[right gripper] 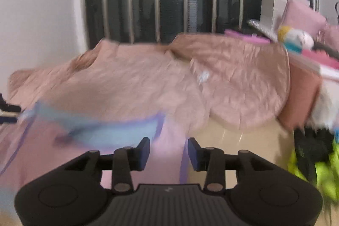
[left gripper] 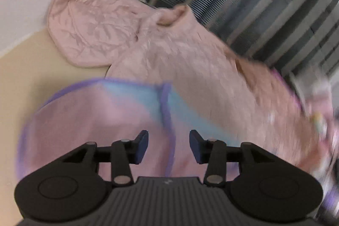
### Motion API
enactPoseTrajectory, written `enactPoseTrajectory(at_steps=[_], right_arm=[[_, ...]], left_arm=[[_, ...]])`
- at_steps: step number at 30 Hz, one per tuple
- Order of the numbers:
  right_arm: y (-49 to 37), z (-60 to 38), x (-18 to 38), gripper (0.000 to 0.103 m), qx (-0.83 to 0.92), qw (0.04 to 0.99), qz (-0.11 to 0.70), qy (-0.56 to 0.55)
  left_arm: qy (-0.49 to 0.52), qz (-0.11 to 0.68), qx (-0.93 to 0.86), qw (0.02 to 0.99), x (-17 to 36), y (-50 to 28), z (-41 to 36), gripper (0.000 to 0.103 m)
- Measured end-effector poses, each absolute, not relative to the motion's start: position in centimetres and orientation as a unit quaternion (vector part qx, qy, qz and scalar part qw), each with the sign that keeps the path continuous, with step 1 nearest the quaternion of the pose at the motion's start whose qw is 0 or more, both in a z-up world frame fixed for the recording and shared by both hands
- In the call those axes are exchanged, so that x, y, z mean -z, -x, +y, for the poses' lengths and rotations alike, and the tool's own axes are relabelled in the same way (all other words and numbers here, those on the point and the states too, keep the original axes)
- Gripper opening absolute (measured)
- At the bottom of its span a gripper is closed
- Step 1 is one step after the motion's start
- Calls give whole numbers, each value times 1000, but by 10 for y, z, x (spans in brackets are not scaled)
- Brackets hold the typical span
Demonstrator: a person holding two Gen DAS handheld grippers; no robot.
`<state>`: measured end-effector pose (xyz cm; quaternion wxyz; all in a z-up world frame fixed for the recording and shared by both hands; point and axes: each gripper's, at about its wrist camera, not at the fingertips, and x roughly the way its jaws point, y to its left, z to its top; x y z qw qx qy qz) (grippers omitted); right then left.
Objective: Fold clothes
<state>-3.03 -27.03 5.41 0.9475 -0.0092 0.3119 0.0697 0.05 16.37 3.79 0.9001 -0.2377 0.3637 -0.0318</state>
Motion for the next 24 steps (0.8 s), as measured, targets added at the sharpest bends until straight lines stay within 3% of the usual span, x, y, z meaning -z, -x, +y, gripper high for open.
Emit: enactPoseTrajectory(at_steps=[3,5,6,11,15,19,20,21,23,24], right_arm=[[54,-258,-42,35,-68,935,343,50],[62,-252,-34,6,-69,930,355,66],[65,-251,-32,1,-65,928,361,66],[91,-253,-41,4,-59,935,342,75],[98,-259,-42,28,-84,924,365,75],[103,-259,-38,28,-73,931,351,71],[102,-259,-36,27,-71,932,349,63],[99,-260,-32,26,-68,931,354,52],[95,-260,-27,12,-59,933,354,38],[94,-259,-26,5,-57,933,353,37]], left_arm=[[188,393,21,900,-31,32,154,44],[191,403,17,895,-25,47,152,43],[198,399,16,895,-22,52,153,44],[222,401,58,887,-28,73,148,45],[149,419,78,892,-29,84,119,50],[111,426,85,894,-27,96,103,50],[108,425,82,895,-26,98,101,47],[105,421,73,898,-27,100,100,30],[103,416,52,902,-26,102,103,2],[108,414,45,903,-25,103,106,2]])
